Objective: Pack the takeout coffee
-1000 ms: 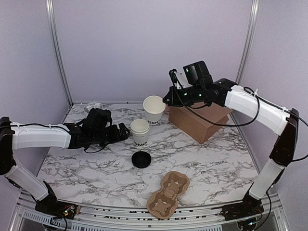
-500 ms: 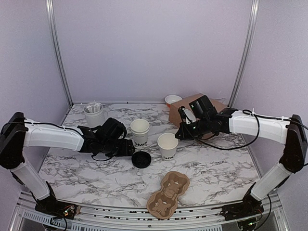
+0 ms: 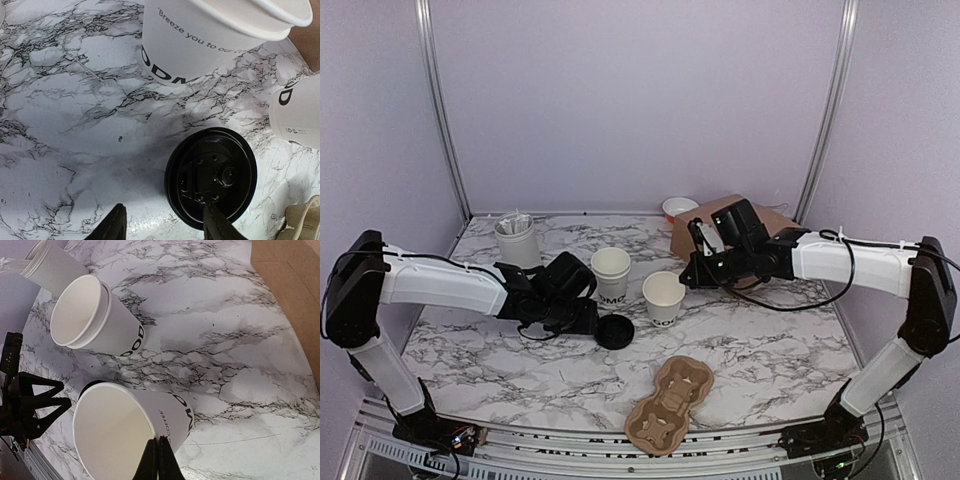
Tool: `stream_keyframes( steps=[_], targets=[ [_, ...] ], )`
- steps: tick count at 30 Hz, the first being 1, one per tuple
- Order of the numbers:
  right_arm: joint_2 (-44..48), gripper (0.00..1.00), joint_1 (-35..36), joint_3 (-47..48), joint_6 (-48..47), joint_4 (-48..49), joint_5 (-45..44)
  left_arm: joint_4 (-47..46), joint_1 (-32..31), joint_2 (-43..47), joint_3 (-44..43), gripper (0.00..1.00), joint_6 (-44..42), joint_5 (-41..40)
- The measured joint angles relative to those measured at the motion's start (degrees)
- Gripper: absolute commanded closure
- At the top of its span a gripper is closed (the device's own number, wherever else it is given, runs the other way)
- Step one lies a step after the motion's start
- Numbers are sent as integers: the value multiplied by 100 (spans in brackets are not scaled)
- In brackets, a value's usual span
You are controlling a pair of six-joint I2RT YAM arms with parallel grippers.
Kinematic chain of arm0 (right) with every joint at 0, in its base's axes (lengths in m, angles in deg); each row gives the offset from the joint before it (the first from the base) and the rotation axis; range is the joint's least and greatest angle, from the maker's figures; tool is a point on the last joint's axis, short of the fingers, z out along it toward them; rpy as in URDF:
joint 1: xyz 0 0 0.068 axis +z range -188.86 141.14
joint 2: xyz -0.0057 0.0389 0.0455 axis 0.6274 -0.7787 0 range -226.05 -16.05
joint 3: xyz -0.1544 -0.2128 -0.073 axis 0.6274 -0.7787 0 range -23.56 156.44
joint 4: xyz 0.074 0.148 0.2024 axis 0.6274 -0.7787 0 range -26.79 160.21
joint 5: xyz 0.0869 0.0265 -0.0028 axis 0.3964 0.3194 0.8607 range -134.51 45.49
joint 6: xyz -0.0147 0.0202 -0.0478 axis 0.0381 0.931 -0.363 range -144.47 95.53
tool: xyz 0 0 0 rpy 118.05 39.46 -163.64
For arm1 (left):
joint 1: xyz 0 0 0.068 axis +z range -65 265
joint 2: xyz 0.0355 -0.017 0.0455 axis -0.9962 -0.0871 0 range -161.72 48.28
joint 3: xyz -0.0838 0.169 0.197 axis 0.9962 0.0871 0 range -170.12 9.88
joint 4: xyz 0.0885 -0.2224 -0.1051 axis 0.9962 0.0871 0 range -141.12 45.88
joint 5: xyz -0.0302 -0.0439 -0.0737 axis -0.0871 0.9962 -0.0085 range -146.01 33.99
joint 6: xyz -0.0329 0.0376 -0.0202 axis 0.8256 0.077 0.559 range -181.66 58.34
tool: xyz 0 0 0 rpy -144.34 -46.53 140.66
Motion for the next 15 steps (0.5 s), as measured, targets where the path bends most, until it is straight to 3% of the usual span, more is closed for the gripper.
stream_keyframes(
  steps=[6,15],
  targets=[
    [-13,96,-35,-157,46,81,-17,133,-146,-175,-184,64,4,-33],
    [-7,73,-170,-400,103,118,-83,356,-212,-348,-295,74,28,-138]
  ],
)
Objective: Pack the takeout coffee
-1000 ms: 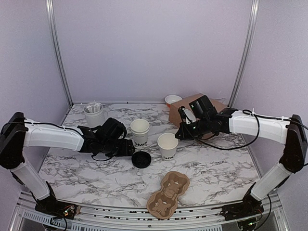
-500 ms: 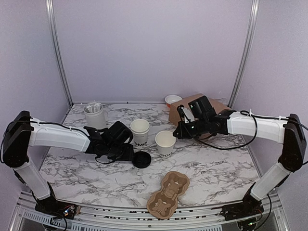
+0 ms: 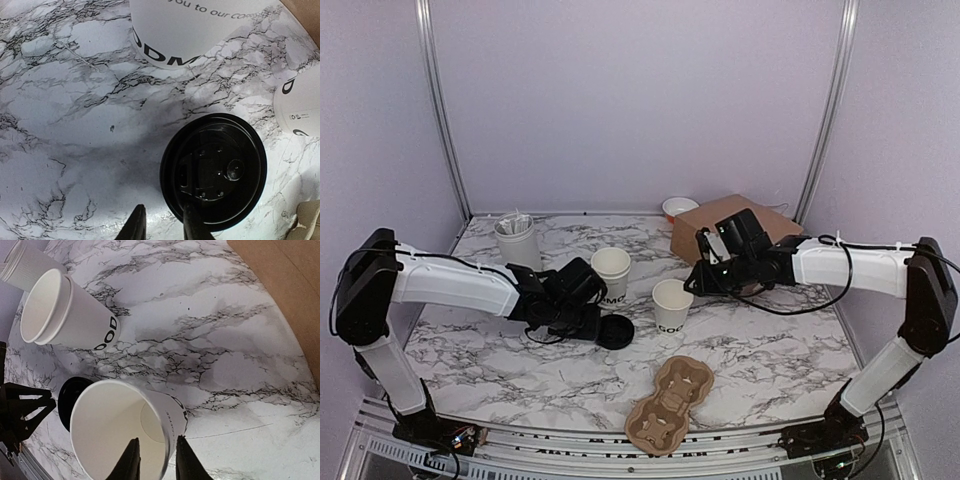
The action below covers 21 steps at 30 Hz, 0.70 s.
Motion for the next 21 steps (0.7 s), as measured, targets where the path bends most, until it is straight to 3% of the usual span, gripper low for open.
stream_keyframes(
  steps=[8,21],
  targets=[
    [236,66,0,-11,-7,-9,-144,122,-24,-83,-201,85,-11,-72],
    [826,63,0,-11,-52,-149,-546,295,-28,-354,-378,90,46,-153]
  ],
)
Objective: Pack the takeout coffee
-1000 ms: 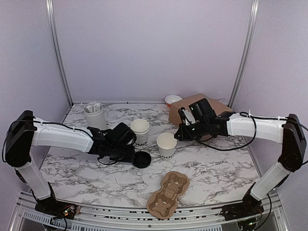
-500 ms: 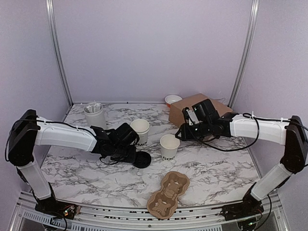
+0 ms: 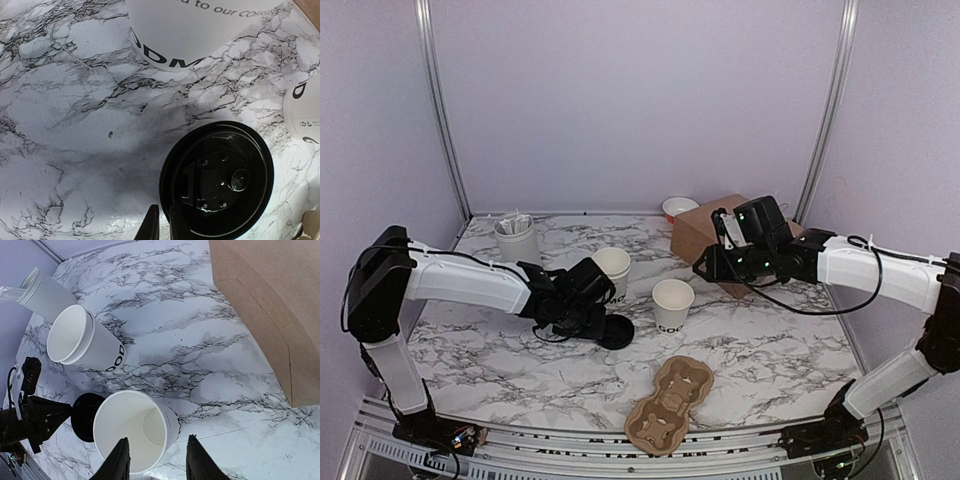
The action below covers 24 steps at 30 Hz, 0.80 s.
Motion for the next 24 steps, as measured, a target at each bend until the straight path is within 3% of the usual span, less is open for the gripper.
stream_keyframes(
  steps=[24],
  targets=[
    [26,63,0,0,-63,-114,-129,81,-37,-166,-166,98,101,-96]
  ],
)
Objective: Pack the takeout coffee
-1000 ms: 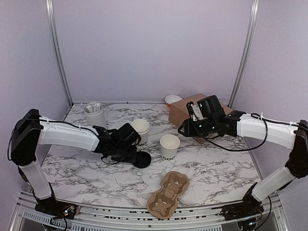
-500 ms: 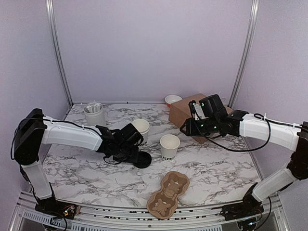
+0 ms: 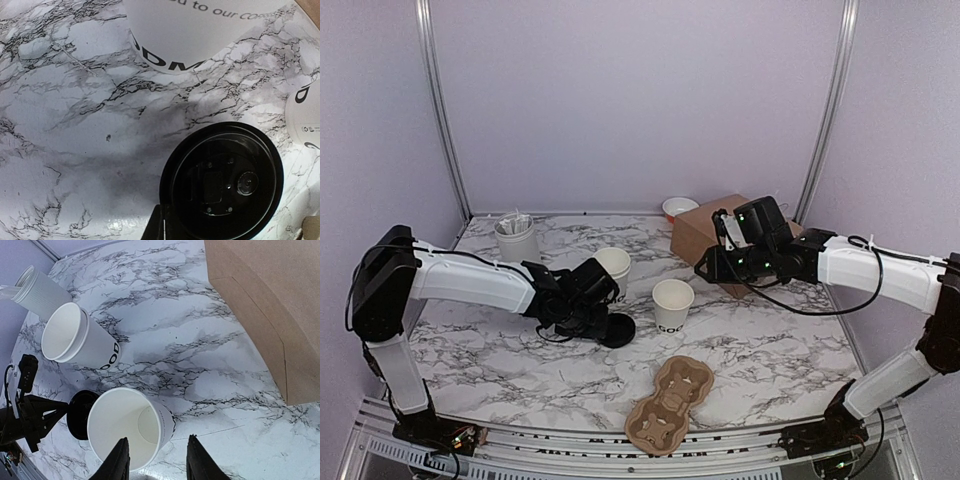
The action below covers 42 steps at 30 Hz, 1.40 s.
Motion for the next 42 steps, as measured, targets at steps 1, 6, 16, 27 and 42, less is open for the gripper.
stream_keyframes(
  steps=[1,6,16,27,42],
  targets=[
    [0,63,0,0,0,-4,0,0,0,-11,-22,99,2,0],
    [0,63,0,0,-4,-7,0,0,-11,-22,-94,100,11,2],
    [0,63,9,13,-90,-101,-50,9,-31,-50,-170,100,20,-2],
    [0,63,234,221,-164,-345,-474,68,-35,4,-170,69,-24,-50],
    [103,63,254,212,-170,-350,-605,262,-118,-420,-553,74,-83,-129]
  ],
)
